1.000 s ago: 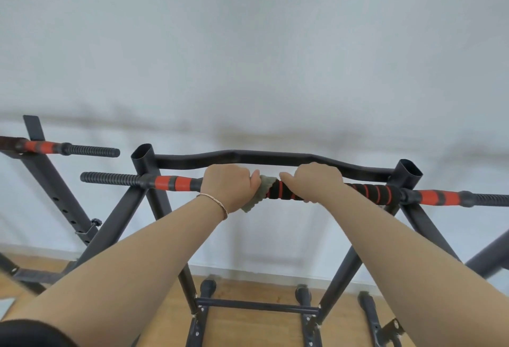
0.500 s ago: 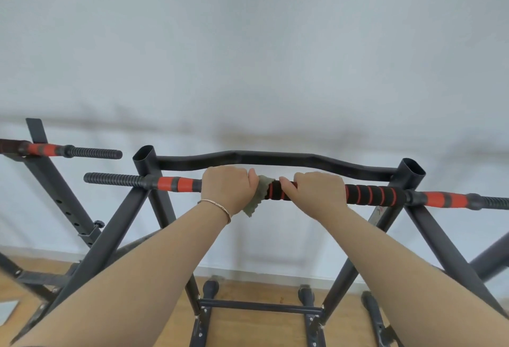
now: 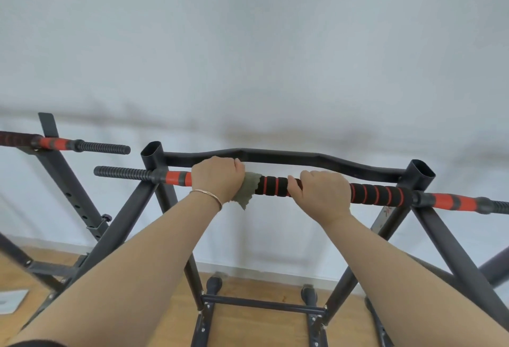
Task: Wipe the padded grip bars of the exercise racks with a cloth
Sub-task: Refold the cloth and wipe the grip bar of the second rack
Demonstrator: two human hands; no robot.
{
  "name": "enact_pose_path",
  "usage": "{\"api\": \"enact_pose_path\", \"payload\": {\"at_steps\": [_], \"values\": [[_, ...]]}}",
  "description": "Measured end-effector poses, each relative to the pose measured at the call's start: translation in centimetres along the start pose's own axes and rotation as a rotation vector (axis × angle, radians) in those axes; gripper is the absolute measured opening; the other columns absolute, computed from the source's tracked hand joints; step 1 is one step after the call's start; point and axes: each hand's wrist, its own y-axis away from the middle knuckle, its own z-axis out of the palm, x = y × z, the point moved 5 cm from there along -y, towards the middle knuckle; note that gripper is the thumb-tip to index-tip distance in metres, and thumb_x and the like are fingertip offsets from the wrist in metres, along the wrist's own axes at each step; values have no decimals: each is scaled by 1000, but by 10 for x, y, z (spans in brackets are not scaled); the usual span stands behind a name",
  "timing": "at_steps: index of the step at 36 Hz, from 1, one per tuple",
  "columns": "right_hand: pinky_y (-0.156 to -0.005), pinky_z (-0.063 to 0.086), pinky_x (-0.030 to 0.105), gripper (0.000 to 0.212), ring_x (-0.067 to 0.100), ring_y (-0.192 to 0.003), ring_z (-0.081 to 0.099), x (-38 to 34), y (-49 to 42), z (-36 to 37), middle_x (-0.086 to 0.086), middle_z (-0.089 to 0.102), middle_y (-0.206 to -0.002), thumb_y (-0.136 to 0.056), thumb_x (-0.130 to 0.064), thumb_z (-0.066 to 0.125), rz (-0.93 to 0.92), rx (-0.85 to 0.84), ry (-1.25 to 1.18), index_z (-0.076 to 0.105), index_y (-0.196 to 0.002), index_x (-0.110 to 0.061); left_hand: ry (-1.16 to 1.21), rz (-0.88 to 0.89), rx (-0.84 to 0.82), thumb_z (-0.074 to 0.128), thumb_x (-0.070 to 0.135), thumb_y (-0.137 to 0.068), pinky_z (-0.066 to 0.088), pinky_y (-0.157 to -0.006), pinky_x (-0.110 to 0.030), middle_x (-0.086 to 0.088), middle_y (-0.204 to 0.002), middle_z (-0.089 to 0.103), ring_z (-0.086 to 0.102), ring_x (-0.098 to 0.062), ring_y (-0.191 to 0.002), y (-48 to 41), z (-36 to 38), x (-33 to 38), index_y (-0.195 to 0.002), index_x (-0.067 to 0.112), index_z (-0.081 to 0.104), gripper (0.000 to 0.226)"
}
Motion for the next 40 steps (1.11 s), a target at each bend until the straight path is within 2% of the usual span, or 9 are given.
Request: {"api": "enact_pose_path", "payload": {"at_steps": [4,7,10,13,21,28,33,38,40], "values": [[-48,24,26,57,16,-46,40,4,-12,10,-5,43,-50,-95,-53,24,58,-230,101,43,-55,-18,-136,114,-89,64,14,-82,30,-43,-25,2,-51,38,43,-20,-45,6,0,10,-82,18,49,15],[-50,31,27,53,16,-52,45,6,-26,14,-3,50,-59,-97,-51,27,108,-386,-12,46,-59,-19,-114,122,-76,63,14,-83,35,-47,-29,2,-56,39,50,-24,-53,6,-2,13,-89,17,56,9],[-57,47,34,49,21,-67,55,-14,-37,10,0,56,-71,-101,-49,30,52,-492,-196,49,-67,-19,-101,126,-60,65,21,-84,34,-47,-29,2,-61,42,50,-22,-54,10,-5,14,-84,17,51,15],[-66,49,37,56,22,-79,57,-45,-44,5,1,59,-80,-98,-54,25,-37,-551,-299,64,-81,-18,-101,133,-5,62,24,-87,33,-47,-30,1,-64,42,48,-21,-54,13,-8,14,-84,15,53,13],[-90,46,40,23,16,-95,56,-62,-49,4,-12,66,-91,-98,-37,55,73,-479,-541,71,-87,-24,-7,205,27,49,15,-96,43,-64,-33,-5,-99,51,55,-23,-82,8,0,3,-108,11,50,12],[-68,41,15,10,2,-89,58,-53,-48,-5,-14,63,-94,-97,-18,55,349,-330,-903,63,-96,-25,1017,-148,-87,52,33,-97,45,-61,-20,10,-92,65,62,-10,-82,9,-2,-33,-106,28,56,11],[-86,59,44,11,24,-99,68,-37,-41,-9,1,69,-102,-95,-16,56,628,-304,-1238,60,-96,-26,1160,-109,-67,66,39,-89,49,-59,-20,7,-87,62,62,-10,-84,7,-7,-34,-106,33,56,20],[-75,62,50,30,32,-96,69,-15,-35,-25,7,72,-100,-95,-13,54,672,-258,-1276,65,-90,-40,1198,-103,-10,70,50,-83,45,-55,-19,7,-86,58,60,-9,-79,5,-21,-27,-102,39,52,28],[-73,61,43,33,30,-93,70,-5,-32,-33,4,73,-98,-95,-12,54,655,-244,-1240,68,-91,-42,1226,-81,12,73,52,-79,46,-50,-18,6,-83,54,57,-9,-72,5,-27,-22,-100,39,52,33]]}}
